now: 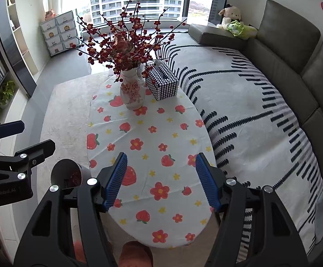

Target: Collect trash

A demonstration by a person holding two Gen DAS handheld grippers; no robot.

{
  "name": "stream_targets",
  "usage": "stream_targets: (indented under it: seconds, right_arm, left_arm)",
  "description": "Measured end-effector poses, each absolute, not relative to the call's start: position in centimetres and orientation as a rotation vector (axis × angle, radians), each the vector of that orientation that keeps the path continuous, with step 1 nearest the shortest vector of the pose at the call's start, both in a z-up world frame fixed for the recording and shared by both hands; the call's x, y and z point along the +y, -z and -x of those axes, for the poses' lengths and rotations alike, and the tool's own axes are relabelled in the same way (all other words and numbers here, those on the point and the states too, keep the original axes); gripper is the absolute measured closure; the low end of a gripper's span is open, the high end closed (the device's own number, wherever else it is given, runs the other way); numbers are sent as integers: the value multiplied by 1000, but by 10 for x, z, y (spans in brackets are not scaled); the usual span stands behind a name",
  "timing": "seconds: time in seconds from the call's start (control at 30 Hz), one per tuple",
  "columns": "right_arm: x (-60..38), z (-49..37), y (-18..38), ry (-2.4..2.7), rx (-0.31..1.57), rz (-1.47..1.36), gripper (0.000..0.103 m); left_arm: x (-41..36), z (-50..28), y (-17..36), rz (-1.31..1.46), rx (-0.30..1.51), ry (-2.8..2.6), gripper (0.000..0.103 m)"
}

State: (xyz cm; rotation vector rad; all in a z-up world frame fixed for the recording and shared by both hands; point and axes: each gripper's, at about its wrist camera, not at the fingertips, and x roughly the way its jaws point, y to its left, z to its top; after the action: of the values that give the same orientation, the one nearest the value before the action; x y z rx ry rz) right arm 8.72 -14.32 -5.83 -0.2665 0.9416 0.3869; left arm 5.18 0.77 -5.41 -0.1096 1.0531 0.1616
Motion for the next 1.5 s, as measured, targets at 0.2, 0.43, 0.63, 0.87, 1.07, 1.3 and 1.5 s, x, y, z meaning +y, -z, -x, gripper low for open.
stream_targets:
  seconds: [0.2, 0.43, 0.63, 0.87, 1.07, 1.3, 1.5]
  right_arm:
    - [-143, -87, 52, -388, 924, 266, 41]
    - [-142, -88, 50, -392, 919, 268, 41]
    - [-141, -88, 49, -392, 919, 268, 41]
    - [-141, -88, 48, -389, 916, 271, 41]
    - [-137, -89, 45, -393, 915, 273, 41]
    - [-135, -90, 45, -394, 915, 273, 41]
    - [-135, -90, 45, -394, 915, 275, 41]
  left_arm:
    - [8, -52, 48, 108, 1045, -160, 17]
    - [8, -51, 44, 104, 1043, -163, 17]
    - [8, -51, 43, 93, 1041, -168, 17]
    - [14, -49, 41, 87, 1039, -182, 17]
    - [16, -48, 40, 86, 1037, -188, 17]
    - [16, -48, 40, 83, 1035, -190, 17]
    - [16, -47, 39, 88, 1034, -188, 17]
